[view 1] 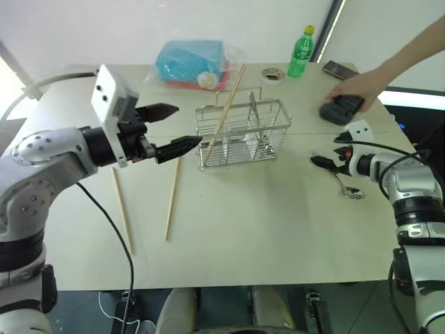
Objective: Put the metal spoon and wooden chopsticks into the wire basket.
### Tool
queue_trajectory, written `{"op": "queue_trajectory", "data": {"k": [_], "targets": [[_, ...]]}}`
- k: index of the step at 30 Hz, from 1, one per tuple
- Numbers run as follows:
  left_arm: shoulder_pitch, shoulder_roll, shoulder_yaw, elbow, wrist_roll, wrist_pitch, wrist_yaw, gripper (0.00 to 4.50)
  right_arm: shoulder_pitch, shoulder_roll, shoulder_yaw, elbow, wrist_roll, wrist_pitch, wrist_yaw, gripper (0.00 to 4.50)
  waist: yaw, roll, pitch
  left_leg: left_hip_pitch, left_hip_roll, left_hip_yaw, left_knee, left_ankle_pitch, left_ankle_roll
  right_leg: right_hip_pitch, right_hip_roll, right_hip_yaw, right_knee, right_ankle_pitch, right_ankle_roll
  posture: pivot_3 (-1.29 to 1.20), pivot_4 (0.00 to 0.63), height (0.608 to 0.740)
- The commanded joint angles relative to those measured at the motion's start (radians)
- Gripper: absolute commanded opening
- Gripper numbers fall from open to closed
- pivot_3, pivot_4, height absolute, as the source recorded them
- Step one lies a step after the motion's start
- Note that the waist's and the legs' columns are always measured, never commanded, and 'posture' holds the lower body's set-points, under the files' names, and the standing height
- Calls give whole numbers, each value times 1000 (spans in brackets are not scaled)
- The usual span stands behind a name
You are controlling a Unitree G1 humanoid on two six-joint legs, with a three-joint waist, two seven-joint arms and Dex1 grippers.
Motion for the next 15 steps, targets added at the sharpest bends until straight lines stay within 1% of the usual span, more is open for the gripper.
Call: {"op": "queue_trajectory", "data": {"k": [1,5,10,15], "targets": [[6,16,33,-35,-25,10,3,4500,2,-32,-10,-6,-20,-15,23,4451,0,0,0,0,0,0,0,0,0,0,0,0,0,0,0,0,150,713],[21,30,37,-46,-48,36,-6,4500,36,-42,-5,-24,-35,1,49,4451,1,0,0,0,0,0,1,0,0,0,0,0,0,0,1,0,150,713],[14,45,41,-49,-94,63,-13,4500,81,-49,-31,-85,-12,86,63,4451,1,0,0,0,0,0,1,0,0,0,0,0,1,0,1,0,150,713],[10,63,21,-43,-109,72,-41,4500,118,-46,-51,-117,-10,138,48,4451,4,0,0,1,0,0,1,0,0,1,0,0,1,0,1,0,150,713]]}}
